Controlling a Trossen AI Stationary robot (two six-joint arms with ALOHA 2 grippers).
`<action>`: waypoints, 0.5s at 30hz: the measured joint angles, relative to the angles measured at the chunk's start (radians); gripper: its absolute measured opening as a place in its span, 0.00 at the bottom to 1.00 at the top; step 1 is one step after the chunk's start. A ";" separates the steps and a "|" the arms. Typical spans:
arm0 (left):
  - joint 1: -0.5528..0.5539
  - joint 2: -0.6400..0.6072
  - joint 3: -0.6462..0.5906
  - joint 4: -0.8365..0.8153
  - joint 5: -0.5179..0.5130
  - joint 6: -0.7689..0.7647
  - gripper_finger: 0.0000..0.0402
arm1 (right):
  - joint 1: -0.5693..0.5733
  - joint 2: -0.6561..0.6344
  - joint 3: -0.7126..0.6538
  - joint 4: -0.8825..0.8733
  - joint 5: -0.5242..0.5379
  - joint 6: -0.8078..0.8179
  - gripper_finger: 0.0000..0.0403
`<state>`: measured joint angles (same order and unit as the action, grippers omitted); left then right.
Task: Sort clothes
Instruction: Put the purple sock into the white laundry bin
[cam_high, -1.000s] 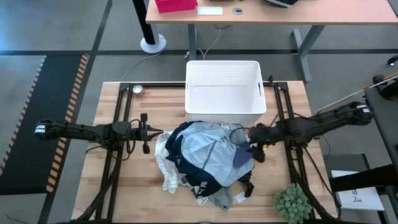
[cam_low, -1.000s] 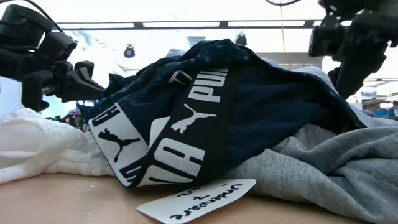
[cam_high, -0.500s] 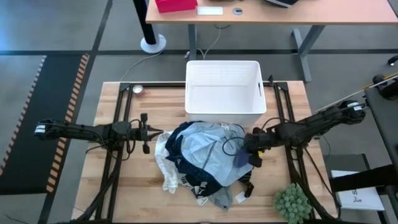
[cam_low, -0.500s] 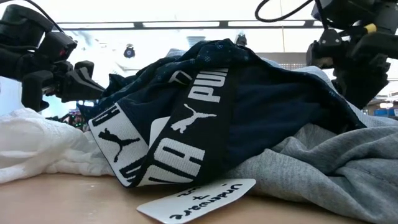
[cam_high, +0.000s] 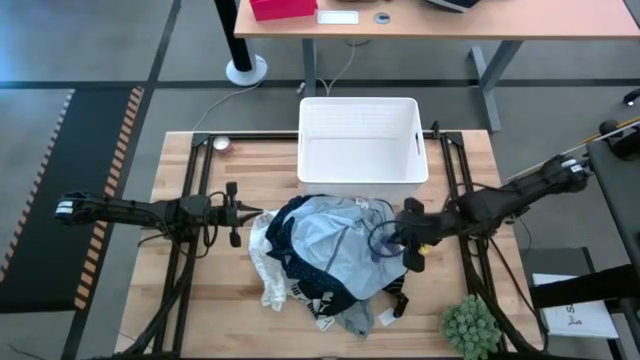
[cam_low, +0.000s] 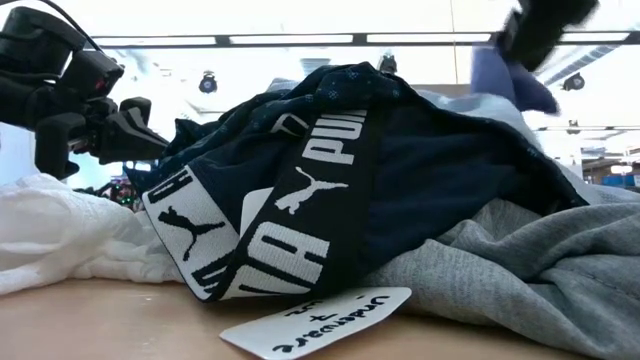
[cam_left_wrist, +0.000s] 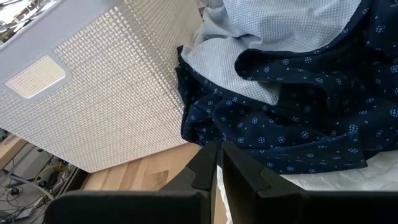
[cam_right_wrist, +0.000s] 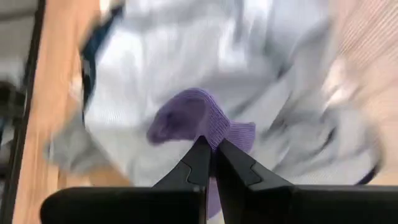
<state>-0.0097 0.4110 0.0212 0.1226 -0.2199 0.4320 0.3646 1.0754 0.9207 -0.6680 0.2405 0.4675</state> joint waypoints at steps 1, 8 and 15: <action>0.000 0.000 0.000 0.000 0.000 0.000 0.03 | 0.005 0.000 0.028 -0.004 0.043 -0.014 0.00; 0.000 0.000 0.000 0.000 0.000 0.000 0.03 | -0.001 0.022 0.207 -0.010 0.417 -0.161 0.00; 0.000 0.000 0.000 0.002 0.000 0.000 0.03 | -0.098 0.034 0.330 -0.047 0.620 -0.191 0.00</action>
<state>-0.0097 0.4110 0.0212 0.1242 -0.2198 0.4320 0.2668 1.1091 1.2508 -0.7145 0.8608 0.2763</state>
